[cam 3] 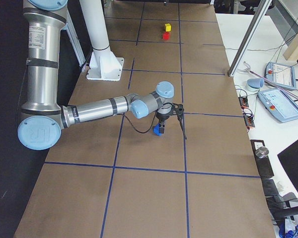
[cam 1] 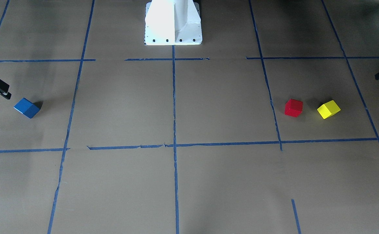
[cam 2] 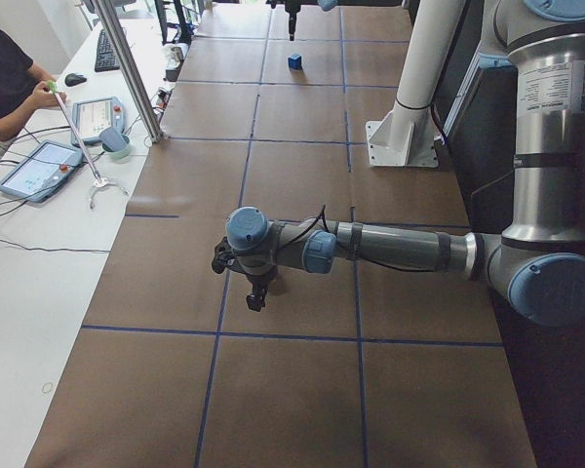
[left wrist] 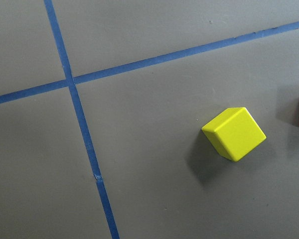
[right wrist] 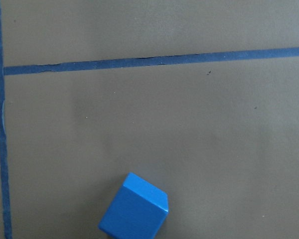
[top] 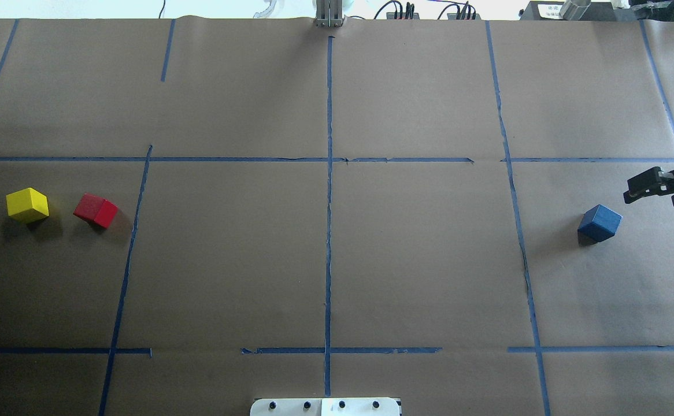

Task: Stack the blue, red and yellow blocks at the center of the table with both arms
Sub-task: 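Lower the right gripper onto the blue cube and close it, then carry the blue cube with the right gripper to the table centre, then release the blue cube with the right gripper while the left reaches for the red cube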

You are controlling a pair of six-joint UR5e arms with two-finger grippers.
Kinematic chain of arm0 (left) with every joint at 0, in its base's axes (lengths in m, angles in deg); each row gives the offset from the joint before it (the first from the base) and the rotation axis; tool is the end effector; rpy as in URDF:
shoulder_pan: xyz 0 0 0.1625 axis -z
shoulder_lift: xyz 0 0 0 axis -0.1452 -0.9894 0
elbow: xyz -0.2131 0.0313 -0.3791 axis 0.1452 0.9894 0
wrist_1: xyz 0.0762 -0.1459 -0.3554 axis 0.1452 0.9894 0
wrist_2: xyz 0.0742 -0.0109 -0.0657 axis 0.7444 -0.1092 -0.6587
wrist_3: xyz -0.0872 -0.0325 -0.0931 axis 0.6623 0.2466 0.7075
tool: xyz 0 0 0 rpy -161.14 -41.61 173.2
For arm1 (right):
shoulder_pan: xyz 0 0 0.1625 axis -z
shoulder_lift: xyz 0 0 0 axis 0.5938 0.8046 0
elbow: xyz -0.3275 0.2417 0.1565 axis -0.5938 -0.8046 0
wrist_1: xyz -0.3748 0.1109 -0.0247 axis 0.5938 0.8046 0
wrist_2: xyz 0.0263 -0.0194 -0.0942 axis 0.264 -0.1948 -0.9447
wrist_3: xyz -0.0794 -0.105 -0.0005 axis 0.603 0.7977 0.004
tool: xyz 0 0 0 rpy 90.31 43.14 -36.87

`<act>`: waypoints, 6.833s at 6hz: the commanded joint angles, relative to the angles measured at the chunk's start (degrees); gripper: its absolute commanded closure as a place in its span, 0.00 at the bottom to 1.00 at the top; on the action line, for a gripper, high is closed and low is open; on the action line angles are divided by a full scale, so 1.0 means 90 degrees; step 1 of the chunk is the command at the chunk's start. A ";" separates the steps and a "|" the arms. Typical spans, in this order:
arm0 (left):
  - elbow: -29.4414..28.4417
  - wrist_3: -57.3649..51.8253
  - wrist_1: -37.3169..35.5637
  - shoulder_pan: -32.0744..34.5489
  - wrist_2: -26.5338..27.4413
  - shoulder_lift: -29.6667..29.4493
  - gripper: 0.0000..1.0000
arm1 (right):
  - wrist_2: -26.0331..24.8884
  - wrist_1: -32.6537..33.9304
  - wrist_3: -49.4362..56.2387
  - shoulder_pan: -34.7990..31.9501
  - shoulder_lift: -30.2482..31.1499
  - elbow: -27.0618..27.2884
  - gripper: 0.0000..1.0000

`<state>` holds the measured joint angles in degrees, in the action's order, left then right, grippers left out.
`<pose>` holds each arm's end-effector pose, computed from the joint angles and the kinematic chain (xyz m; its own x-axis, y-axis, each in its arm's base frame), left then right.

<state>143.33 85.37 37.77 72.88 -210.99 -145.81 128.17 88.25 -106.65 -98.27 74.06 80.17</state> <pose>0.0368 -0.4425 0.6399 0.5969 0.2621 -0.7583 -0.1868 0.9646 0.1864 -0.1721 -0.4289 0.5793 0.6886 0.1068 0.7172 -0.0852 0.9942 -0.0662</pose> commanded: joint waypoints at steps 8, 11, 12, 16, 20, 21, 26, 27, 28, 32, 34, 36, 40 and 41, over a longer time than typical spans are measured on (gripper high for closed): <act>0.0089 0.0163 0.0043 0.0017 -0.0011 0.0038 0.00 | -0.1104 -0.0760 -0.2590 0.1324 -0.0156 -0.0519 0.07; 0.0099 0.0153 0.0043 0.0027 -0.0011 0.0106 0.00 | -0.1223 -0.0770 -0.2988 0.1324 -0.0262 -0.0578 0.97; 0.0108 0.0134 0.0043 0.0046 -0.0050 0.0155 0.00 | -0.1223 -0.0770 -0.3000 0.1315 -0.0379 -0.0443 0.98; 0.0118 0.0134 0.0044 0.0056 -0.0274 0.0214 0.00 | -0.1514 0.0112 -0.3000 0.2821 -0.2510 0.0263 0.99; 0.0118 0.0192 0.0043 0.0047 -0.0275 0.0204 0.00 | -0.2834 0.1291 -0.3674 0.4196 -0.5220 -0.1598 1.00; 0.0128 0.0192 0.0043 0.0056 -0.0285 0.0214 0.00 | -0.2844 0.1300 -0.3674 0.4186 -0.5563 -0.2048 1.00; 0.0176 0.0250 0.0053 0.0047 -0.0285 0.0204 0.00 | -0.2873 0.1339 -0.3616 0.4196 -0.5732 -0.2219 0.00; 0.0244 0.0579 0.0063 0.0027 -0.0275 0.0185 0.00 | -0.2844 0.1339 -0.3616 0.4118 -0.5703 -0.2006 0.00; 0.0468 0.0989 0.0150 -0.0021 -0.0236 0.0185 0.00 | -0.2795 0.1359 -0.3616 0.4011 -0.5442 -0.1453 0.00; 0.0519 0.4072 0.2612 -0.1928 0.0625 0.0165 0.00 | -0.1030 0.1339 -0.3161 0.2226 -0.3062 0.0855 0.00; 0.0364 0.4079 0.2856 -0.3299 0.1812 -0.0504 0.00 | -0.1066 0.1300 -0.2718 0.2106 -0.2667 0.0868 0.00; 0.0275 0.4050 0.2836 -0.3595 0.2038 -0.0636 0.00 | -0.1105 0.1281 -0.2620 0.2096 -0.2510 0.0848 0.00; -0.0271 0.4079 0.2856 -0.3879 0.2528 -0.1025 0.00 | -0.1027 0.1261 -0.2073 0.1842 -0.2050 0.0994 0.00; -0.0398 0.4031 0.2866 -0.3889 0.2528 -0.1065 0.00 | -0.1027 0.1261 -0.2073 0.1842 -0.2041 0.0994 0.00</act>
<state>140.87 121.90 63.51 38.03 -188.27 -154.78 118.91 99.61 -125.44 -81.64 55.56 89.07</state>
